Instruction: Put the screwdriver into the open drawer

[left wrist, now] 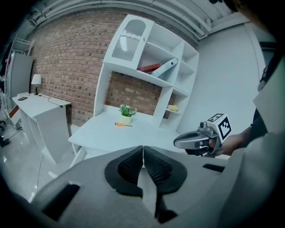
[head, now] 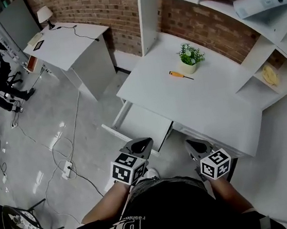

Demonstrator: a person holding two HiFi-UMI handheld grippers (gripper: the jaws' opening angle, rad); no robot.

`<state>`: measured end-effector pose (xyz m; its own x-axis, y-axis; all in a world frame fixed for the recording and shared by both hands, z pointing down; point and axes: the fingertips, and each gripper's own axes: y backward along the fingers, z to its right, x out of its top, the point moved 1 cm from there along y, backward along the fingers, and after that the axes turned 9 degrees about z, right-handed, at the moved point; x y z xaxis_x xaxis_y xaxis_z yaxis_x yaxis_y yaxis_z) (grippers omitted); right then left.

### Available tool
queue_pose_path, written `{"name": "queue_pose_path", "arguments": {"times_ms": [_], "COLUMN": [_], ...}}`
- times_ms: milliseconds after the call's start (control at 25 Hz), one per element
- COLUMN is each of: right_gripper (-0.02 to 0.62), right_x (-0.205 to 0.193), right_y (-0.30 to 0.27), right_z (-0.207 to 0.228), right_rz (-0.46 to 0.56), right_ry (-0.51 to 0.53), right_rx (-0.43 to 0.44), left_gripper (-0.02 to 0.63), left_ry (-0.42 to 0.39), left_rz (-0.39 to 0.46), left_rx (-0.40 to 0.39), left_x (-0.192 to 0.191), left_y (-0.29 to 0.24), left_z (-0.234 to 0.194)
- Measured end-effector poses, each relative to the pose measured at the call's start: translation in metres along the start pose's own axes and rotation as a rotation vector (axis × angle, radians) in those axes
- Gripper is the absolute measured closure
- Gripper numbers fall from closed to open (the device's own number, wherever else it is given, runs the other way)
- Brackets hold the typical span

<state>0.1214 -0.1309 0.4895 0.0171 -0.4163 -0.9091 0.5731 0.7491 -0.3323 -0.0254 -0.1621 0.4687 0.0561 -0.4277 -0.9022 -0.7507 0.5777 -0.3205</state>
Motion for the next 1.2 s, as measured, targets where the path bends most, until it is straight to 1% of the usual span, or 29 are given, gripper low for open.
{"name": "queue_pose_path", "arguments": {"times_ms": [240,480,640,760,1000,1200], "right_gripper": [0.591,0.591,0.591,0.591,0.591,0.591], "right_x": [0.008,0.014,0.02,0.026,0.042,0.047], "right_y": [-0.024,-0.035,-0.04,-0.048,-0.072,-0.092], "right_z": [0.008,0.018,0.027,0.039,0.057,0.078], "right_rz": [-0.017,-0.046,-0.054,-0.055,-0.05,-0.067], "right_ry": [0.032,0.096,0.127,0.141,0.166,0.166], "right_rx": [-0.037,-0.062,-0.057,-0.047,-0.005,0.034], "left_gripper": [0.586,0.586,0.586,0.586,0.586,0.586], "left_ry": [0.019,0.023,0.032,0.031,0.051,0.07], "left_rz": [-0.006,-0.007,0.01,0.015,0.013,0.027], "left_rx": [-0.018,-0.031,-0.024,-0.001,0.074,0.123], "left_x": [0.001,0.0,0.003,0.004,0.006,0.012], "left_y": [-0.005,-0.009,-0.01,-0.012,-0.009,-0.025], "left_z": [-0.029,-0.041,-0.041,-0.045,-0.061,-0.074]}}
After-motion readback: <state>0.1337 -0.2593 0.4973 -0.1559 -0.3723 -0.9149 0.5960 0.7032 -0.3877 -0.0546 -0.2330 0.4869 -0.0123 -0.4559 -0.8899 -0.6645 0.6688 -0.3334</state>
